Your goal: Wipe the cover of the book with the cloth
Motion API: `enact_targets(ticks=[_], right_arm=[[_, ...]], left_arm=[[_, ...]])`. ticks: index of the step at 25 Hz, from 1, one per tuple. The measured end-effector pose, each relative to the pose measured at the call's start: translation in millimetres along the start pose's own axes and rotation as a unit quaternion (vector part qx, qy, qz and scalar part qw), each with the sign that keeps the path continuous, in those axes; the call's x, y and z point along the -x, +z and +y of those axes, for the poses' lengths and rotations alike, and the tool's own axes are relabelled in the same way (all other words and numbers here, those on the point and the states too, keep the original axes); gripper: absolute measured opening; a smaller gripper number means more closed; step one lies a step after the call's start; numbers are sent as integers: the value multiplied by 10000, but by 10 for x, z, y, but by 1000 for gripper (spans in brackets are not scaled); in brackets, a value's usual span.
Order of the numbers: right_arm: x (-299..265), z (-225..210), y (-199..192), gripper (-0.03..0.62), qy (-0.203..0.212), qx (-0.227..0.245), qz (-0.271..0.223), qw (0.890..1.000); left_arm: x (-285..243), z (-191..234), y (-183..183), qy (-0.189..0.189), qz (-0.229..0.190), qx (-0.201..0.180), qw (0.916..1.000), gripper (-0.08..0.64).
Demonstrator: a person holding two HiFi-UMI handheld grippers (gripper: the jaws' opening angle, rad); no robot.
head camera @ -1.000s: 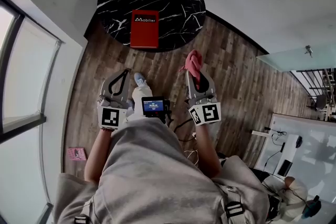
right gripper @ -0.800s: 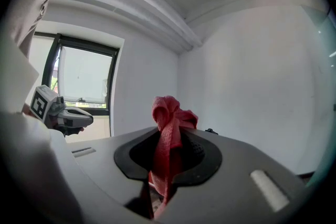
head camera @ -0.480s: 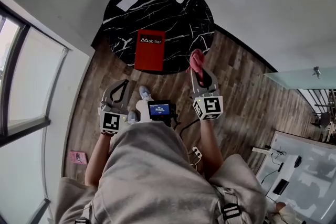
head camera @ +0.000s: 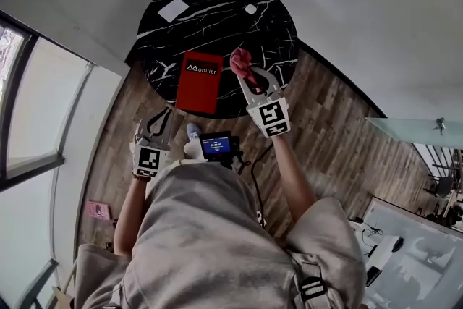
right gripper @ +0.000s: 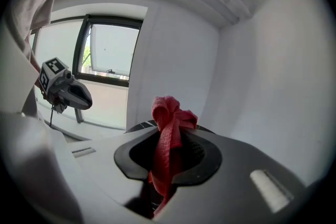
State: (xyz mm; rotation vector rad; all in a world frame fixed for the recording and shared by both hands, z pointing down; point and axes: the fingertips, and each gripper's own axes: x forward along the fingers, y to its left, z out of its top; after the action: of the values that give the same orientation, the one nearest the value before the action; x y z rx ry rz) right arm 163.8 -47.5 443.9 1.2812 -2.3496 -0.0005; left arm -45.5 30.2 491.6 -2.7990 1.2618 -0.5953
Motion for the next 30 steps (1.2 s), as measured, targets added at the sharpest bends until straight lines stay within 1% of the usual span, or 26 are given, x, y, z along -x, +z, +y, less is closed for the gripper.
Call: enact_targets(ticks=[2, 5, 10, 13, 16, 18, 22, 24, 26, 30], right_arm=[[-268, -54, -103, 87, 207, 229, 159, 9994], [-616, -55, -329, 87, 485, 527, 475, 9963], [-1180, -11, -797, 87, 971, 1033, 1101, 9838], [-1490, 7, -1101, 87, 1206, 1183, 1494, 9742], [-1686, 20, -1409, 87, 1381, 1250, 1910, 9638], [-1795, 48, -1586, 87, 1499, 1327, 2146, 9560], [-1940, 116, -1850, 87, 1672, 1482, 2526, 9414], [-1991, 132, -1947, 87, 1725, 1509, 2708, 9350], [-2063, 139, -2012, 87, 1748, 1422, 2829, 9323], [-2118, 160, -2098, 86, 1807, 1082, 2937, 9324]], left_arm=[[-117, -6, -152, 12, 166, 84, 9998, 35], [-240, -55, -488, -53, 490, 157, 9987, 57], [-441, -104, -1107, -190, 1080, 317, 9935, 101], [-561, -197, -1468, -426, 1445, 280, 9882, 118], [-665, -324, -1799, -652, 1871, 155, 9800, 129], [-718, -352, -1981, -710, 2115, 128, 9747, 144], [-818, -359, -2115, -730, 2330, 188, 9695, 160], [-871, -394, -2156, -798, 2420, 231, 9667, 167], [-919, -420, -2204, -878, 2500, 226, 9640, 169], [-1005, -477, -2267, -929, 2634, 317, 9597, 169]])
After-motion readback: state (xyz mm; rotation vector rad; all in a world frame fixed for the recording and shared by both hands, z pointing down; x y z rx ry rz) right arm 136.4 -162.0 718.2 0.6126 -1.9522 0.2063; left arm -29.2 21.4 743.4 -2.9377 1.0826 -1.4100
